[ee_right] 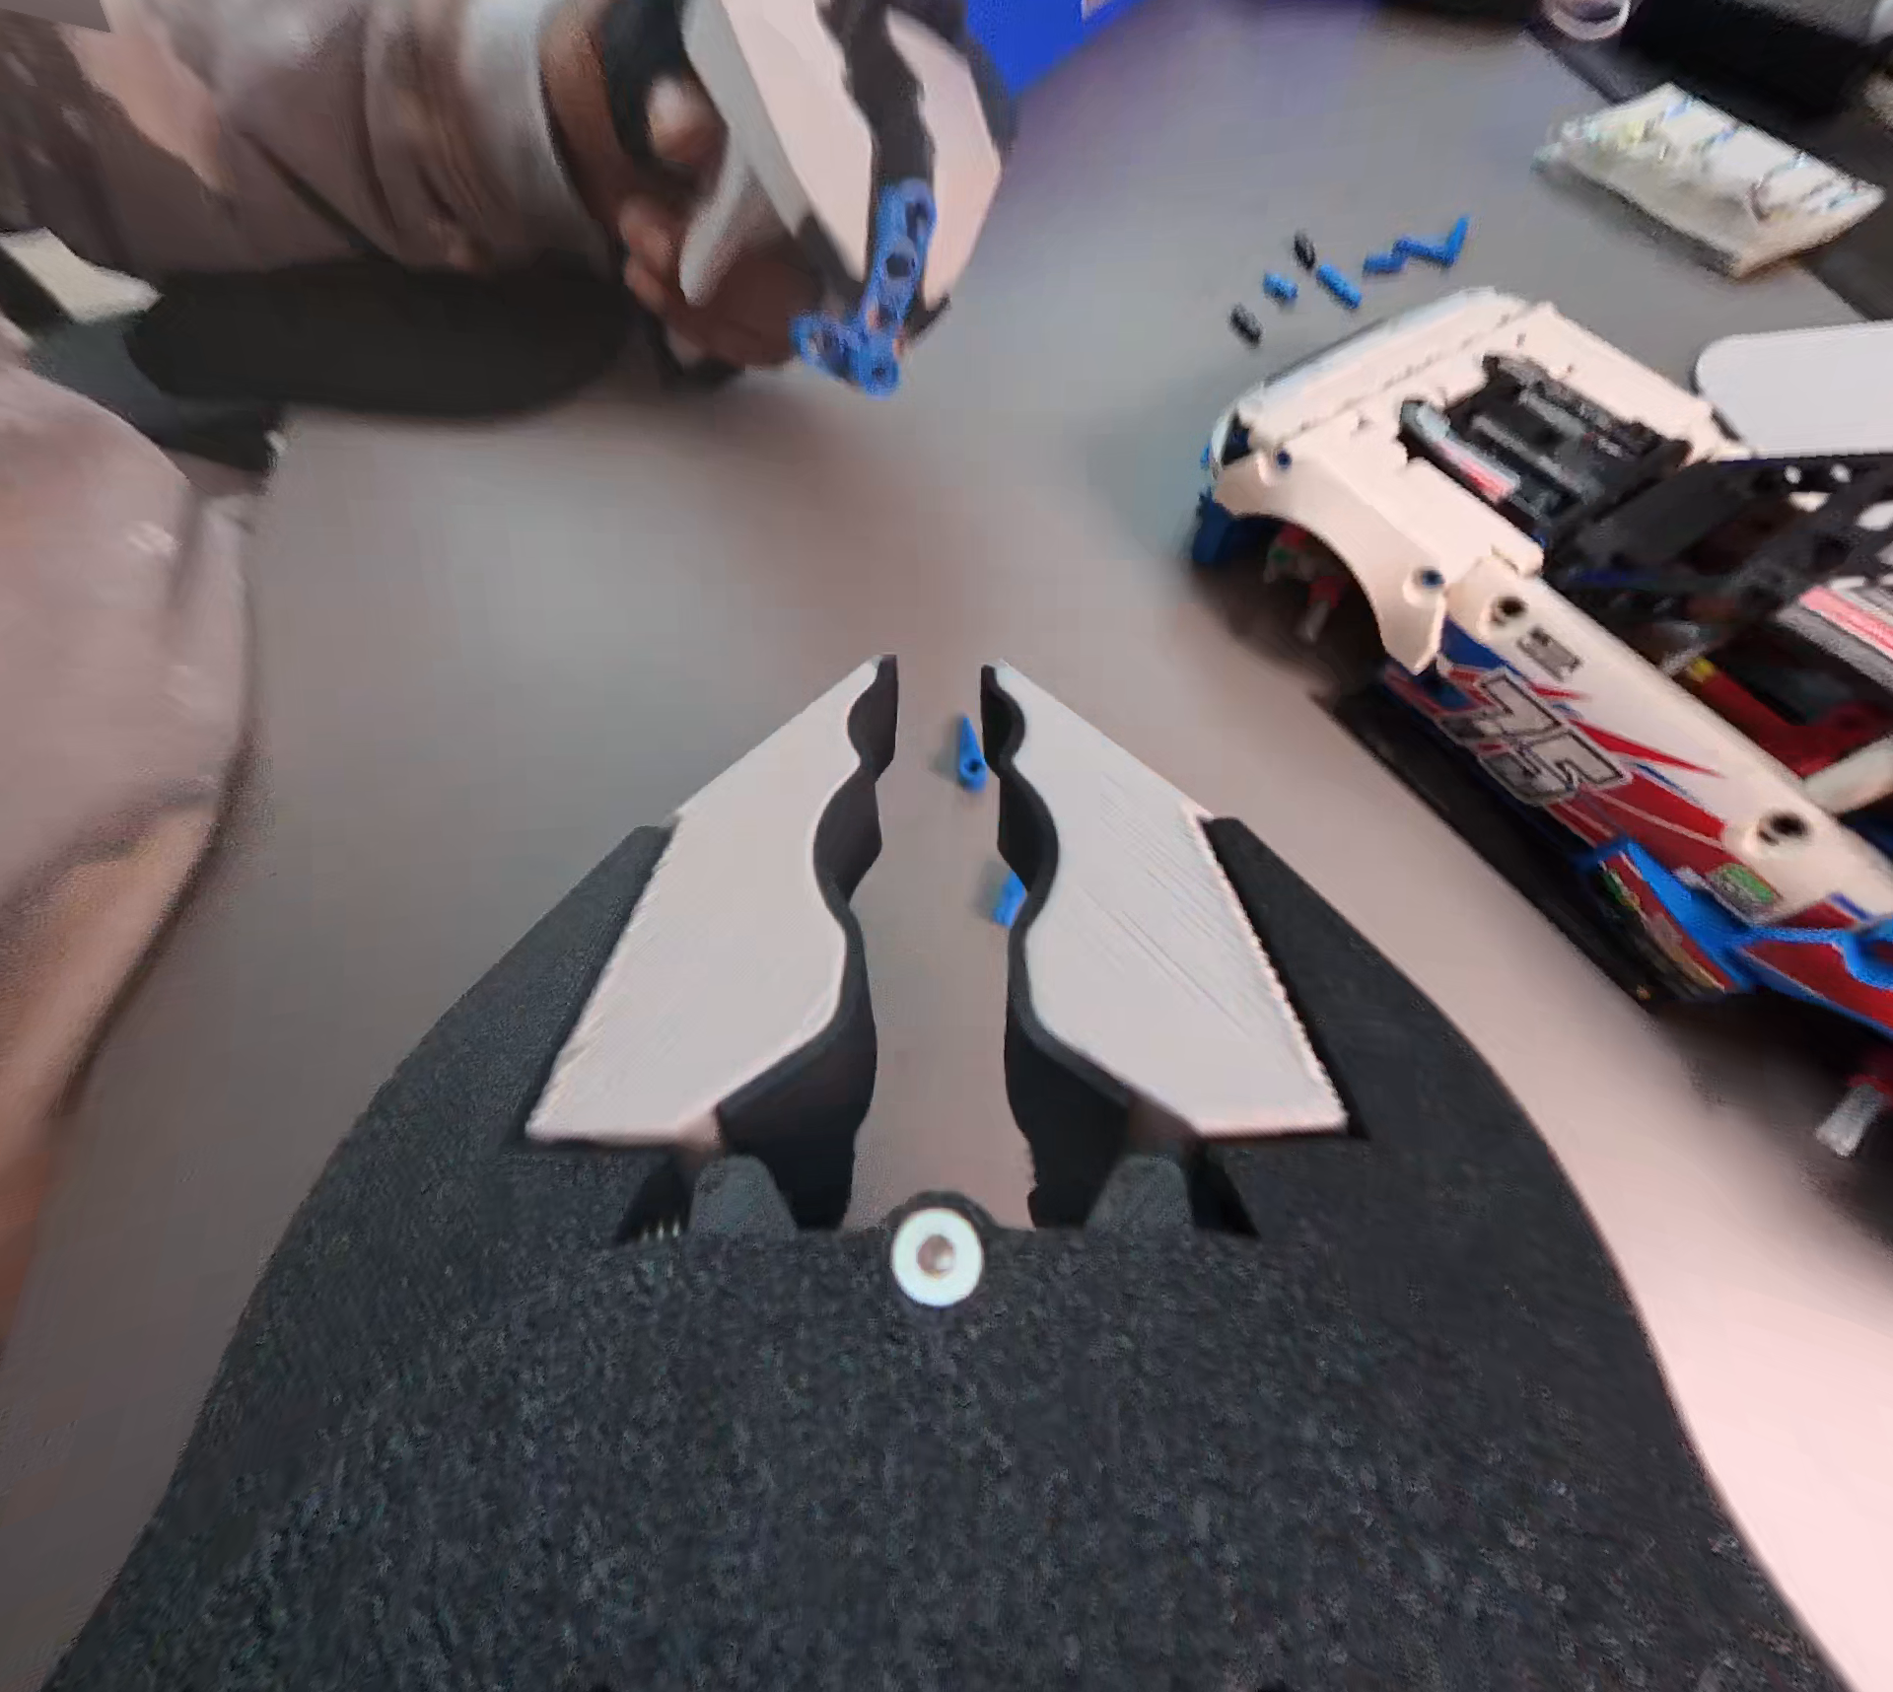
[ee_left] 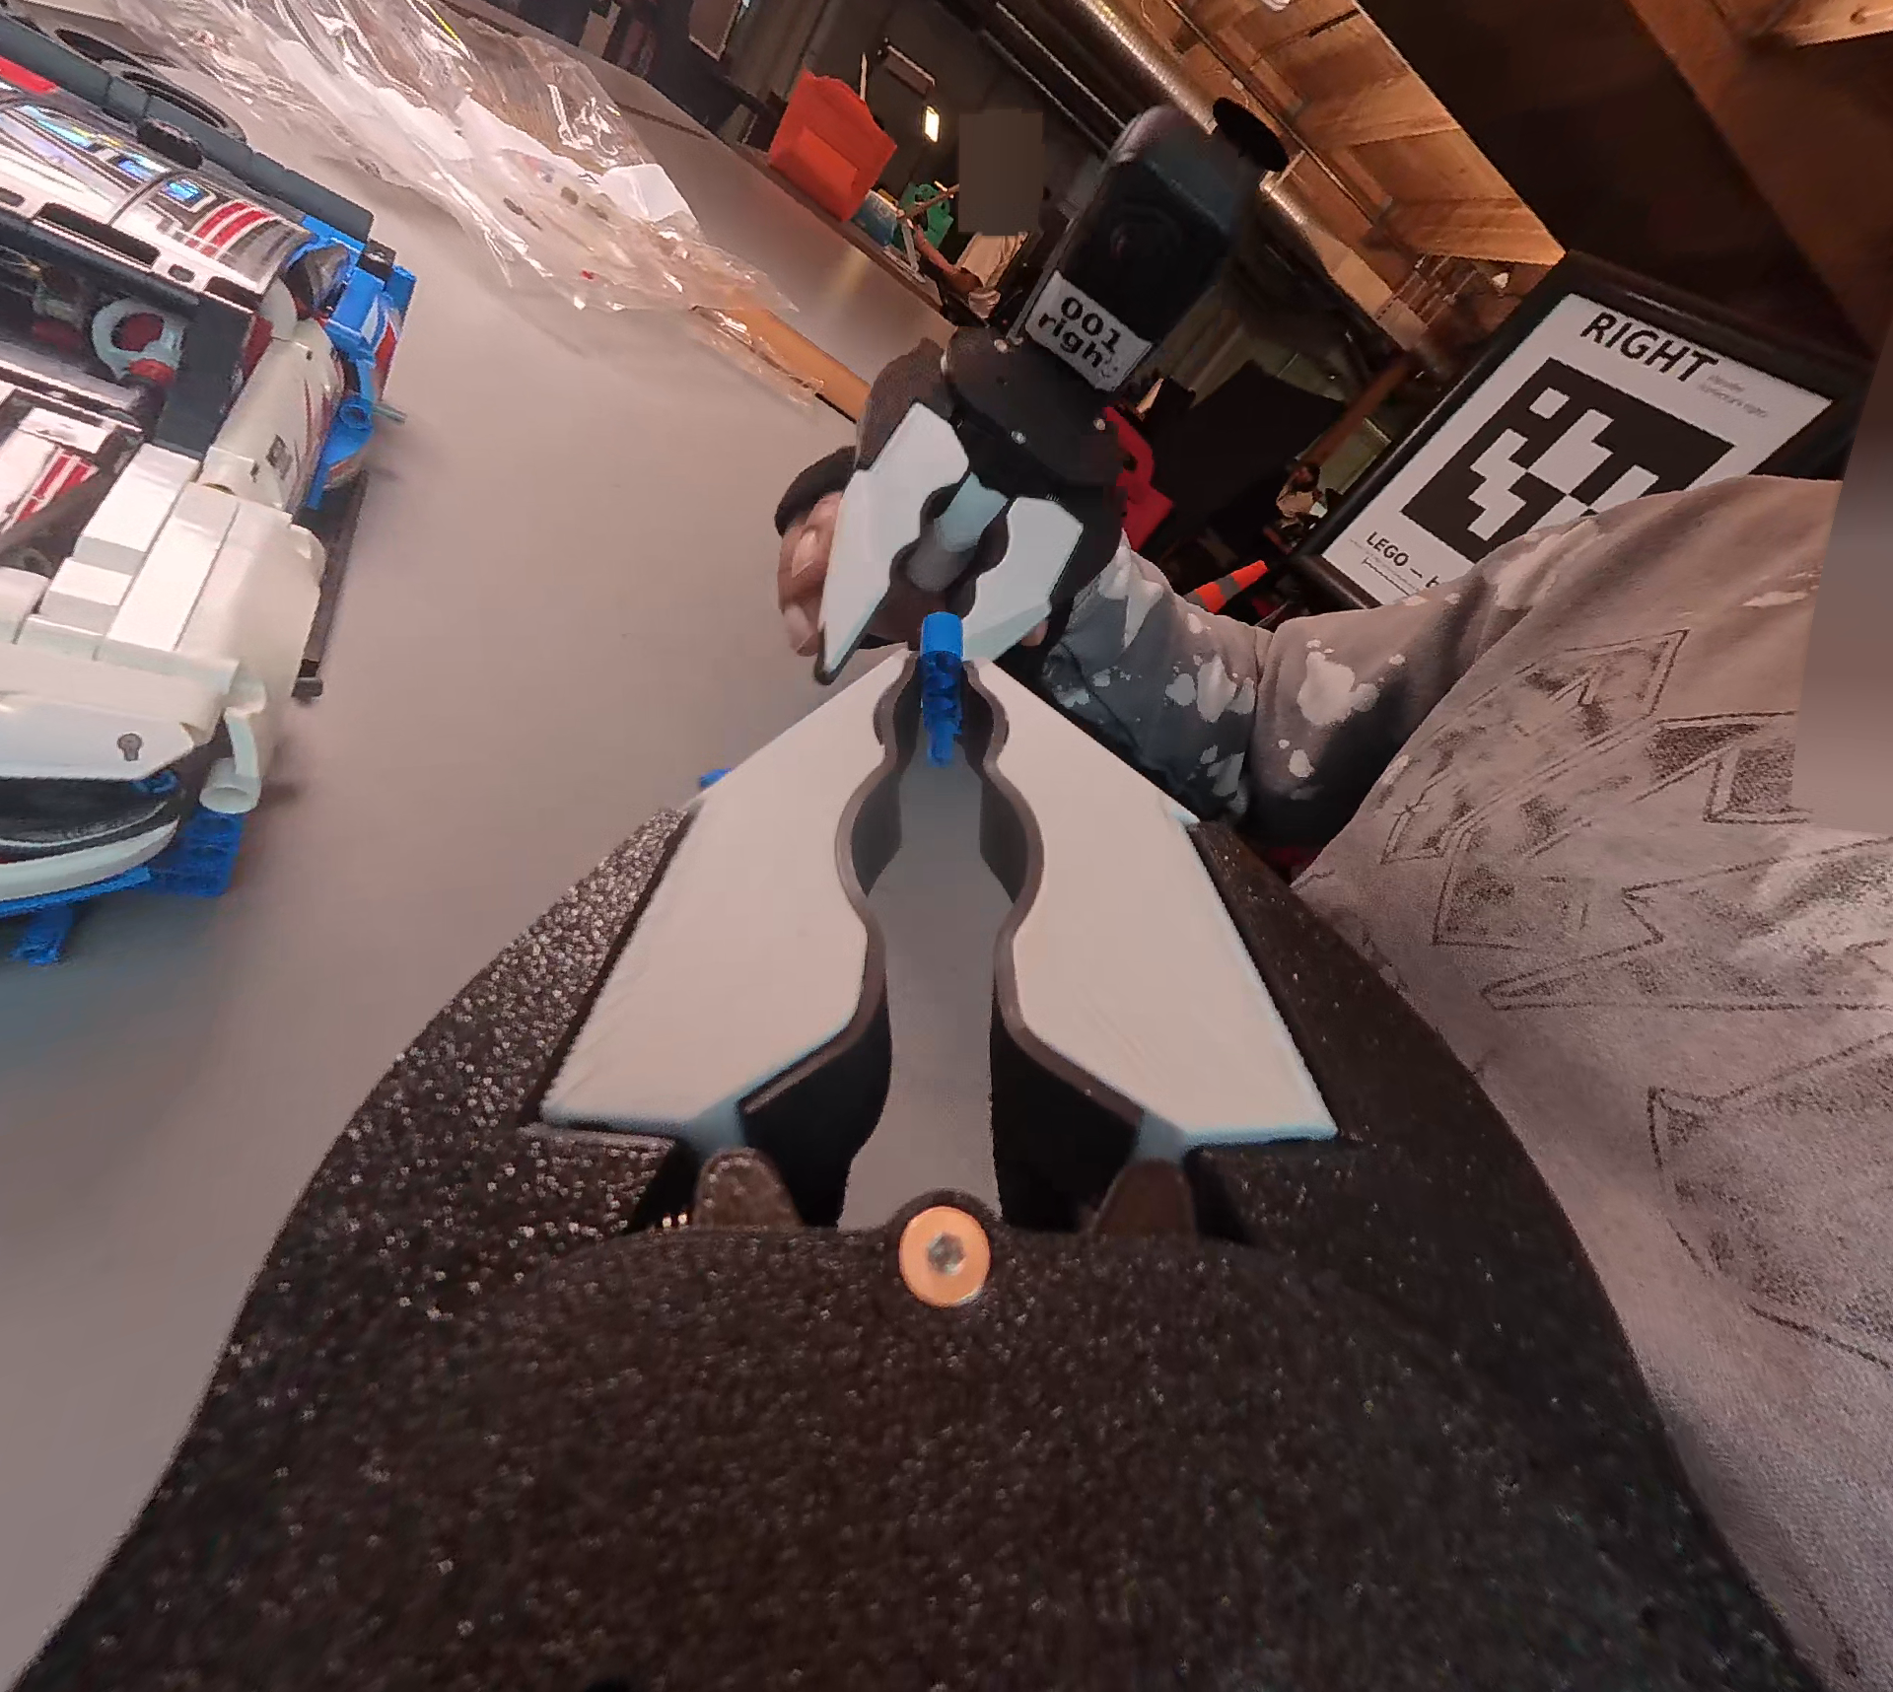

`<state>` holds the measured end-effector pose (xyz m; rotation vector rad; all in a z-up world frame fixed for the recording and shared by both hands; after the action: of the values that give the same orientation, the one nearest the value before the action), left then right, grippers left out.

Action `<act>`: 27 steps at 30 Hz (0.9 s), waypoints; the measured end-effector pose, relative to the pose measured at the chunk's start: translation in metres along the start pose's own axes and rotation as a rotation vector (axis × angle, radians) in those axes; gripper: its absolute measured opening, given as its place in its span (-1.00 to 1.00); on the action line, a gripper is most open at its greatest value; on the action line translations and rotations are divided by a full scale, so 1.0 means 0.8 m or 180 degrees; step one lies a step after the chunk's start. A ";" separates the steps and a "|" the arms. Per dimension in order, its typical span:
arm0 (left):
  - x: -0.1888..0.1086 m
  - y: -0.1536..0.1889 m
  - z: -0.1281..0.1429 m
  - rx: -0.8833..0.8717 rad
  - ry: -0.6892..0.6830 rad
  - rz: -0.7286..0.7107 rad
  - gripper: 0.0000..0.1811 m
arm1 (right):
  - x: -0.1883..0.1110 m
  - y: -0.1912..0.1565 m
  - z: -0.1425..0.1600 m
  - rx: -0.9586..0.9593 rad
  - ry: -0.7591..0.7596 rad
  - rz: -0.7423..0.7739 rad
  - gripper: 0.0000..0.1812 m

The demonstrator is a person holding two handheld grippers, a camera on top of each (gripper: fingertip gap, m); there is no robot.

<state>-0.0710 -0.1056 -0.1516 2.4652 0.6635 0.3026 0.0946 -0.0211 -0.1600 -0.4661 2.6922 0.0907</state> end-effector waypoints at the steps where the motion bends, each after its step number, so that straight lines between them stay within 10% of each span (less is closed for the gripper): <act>1: 0.001 0.001 0.000 0.0014 -0.0011 0.0025 -0.94 | -0.004 -0.003 -0.012 0.0081 0.0227 -0.0097 -0.84; 27: 0.016 0.017 0.025 0.0082 -0.0678 0.0296 -0.94 | 0.020 -0.047 -0.022 -0.0441 0.0253 -0.0499 -0.90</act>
<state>-0.0478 -0.1182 -0.1591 2.5118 0.4666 0.0646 0.0871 -0.0635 -0.1504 -0.7359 2.7264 0.2194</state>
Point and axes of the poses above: each gripper's, where its closed fingertips meet, x out along the fingers, z out of its underside, y = z × x across the jaws, the point moved 8 cm from there along -x, back along the fingers, and after that the axes turned 4 degrees about y, right-handed, at the moved point
